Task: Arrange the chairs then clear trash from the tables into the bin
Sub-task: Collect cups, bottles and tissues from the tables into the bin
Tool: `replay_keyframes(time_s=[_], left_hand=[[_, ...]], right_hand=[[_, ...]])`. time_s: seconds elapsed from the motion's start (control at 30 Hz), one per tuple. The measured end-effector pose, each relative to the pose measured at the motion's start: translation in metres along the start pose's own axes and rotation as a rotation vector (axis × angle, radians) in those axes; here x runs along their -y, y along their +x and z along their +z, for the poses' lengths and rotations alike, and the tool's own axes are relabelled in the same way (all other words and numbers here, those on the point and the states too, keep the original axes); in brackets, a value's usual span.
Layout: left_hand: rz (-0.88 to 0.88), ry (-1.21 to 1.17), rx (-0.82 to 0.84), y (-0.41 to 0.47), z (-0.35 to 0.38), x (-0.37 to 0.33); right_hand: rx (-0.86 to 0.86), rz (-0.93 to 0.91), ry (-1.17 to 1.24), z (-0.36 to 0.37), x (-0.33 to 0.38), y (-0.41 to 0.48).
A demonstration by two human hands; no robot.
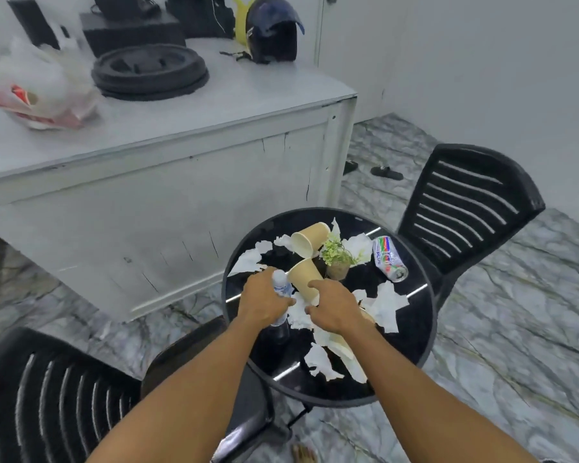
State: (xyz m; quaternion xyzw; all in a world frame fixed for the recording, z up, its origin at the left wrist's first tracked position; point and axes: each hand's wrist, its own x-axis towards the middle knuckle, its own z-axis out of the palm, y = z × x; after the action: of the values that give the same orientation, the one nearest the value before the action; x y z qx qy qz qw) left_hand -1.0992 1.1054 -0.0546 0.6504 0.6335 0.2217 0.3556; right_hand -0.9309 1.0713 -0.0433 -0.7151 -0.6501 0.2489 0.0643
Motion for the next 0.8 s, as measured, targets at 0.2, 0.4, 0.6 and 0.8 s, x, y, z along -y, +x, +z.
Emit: replay_keyframes(time_s=[0.2,0.4,0.6,0.8], left_hand=[[0.01,-0.048,-0.158,-0.006,-0.037,0.004],[-0.021,-0.095,-0.579,-0.047,-0.178,0.018],[-0.069,0.029,-0.971,-0.162,-0.311,0.074],[-0.224,0.149,-1.248,-0.302,-0.389,0.168]], right_hand=[[0.058,-0.181,-0.015,-0.011,0.032,0.025],[0.092,-0.476,0.054,-0.013,0.169,0.037],[0.111,-0.852,0.056,0.023,0.338,-0.017],[0.239,-1.108,0.021,0.103,0.463,-0.104]])
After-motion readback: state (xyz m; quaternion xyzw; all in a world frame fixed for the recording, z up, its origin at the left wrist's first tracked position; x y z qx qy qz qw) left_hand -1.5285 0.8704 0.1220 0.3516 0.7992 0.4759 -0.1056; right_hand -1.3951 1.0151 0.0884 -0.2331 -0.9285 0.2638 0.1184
